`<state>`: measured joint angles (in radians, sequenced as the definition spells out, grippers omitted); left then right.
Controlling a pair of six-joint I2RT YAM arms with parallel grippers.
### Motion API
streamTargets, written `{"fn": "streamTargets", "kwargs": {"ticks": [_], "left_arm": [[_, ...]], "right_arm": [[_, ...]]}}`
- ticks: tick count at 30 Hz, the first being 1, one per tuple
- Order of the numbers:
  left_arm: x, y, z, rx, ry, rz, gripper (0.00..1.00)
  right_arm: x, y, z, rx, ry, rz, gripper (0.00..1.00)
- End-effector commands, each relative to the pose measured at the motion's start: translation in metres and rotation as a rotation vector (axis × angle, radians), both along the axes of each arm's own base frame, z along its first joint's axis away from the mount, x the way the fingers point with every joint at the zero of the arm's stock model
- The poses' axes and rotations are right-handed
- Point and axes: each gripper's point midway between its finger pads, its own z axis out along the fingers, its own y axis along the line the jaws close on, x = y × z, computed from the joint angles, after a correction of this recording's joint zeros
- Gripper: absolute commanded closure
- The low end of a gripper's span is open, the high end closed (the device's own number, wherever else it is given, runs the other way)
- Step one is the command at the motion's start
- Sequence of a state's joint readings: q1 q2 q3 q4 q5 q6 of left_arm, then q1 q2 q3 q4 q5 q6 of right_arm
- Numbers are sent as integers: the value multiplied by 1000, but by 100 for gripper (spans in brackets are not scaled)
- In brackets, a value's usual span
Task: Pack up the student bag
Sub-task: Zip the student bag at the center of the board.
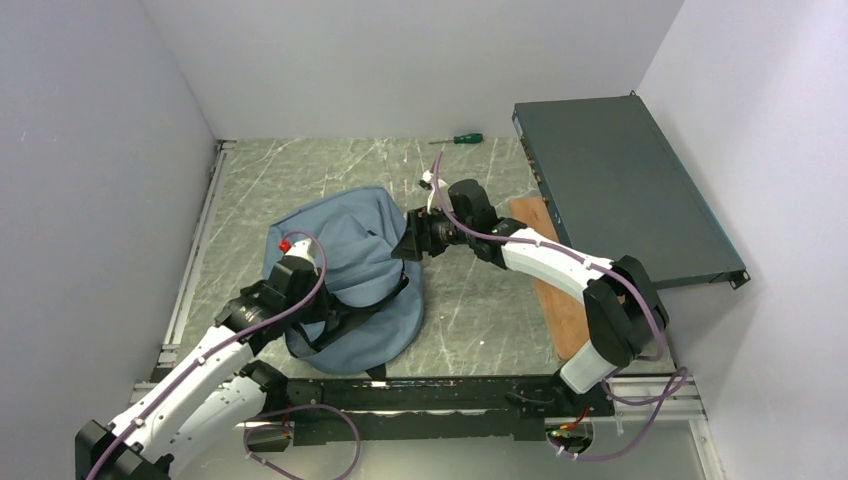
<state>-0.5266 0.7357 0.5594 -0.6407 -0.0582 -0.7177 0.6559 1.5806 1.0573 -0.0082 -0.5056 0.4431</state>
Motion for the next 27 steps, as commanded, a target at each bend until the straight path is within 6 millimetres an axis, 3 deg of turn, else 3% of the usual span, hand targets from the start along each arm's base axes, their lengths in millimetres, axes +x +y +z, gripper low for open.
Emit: {"fn": "streamTargets", "kwargs": {"ticks": [1,9,12,16,19,22,27], "left_arm": [[0,9,-4,25,-3,37,100],[1,5,0,7,-11,24,100],[2,1,5,-16,-31,13,100],[5,-1,13,-31,-53,17,100],[7,3,19,-25,-72,37,100],[11,6,30,-40,-122,60,100],[15,9,46,-78,-187,103,100]], "right_arm": [[-8,8,13,50,-108,169,34],[-10,12,1,-8,-157,311,23],[-8,11,-8,-36,-128,310,24],[-18,7,-7,-18,-119,275,31],[-31,7,-3,36,-113,307,44],[-46,13,5,114,-81,380,64],[-57,10,3,91,-103,358,65]]}}
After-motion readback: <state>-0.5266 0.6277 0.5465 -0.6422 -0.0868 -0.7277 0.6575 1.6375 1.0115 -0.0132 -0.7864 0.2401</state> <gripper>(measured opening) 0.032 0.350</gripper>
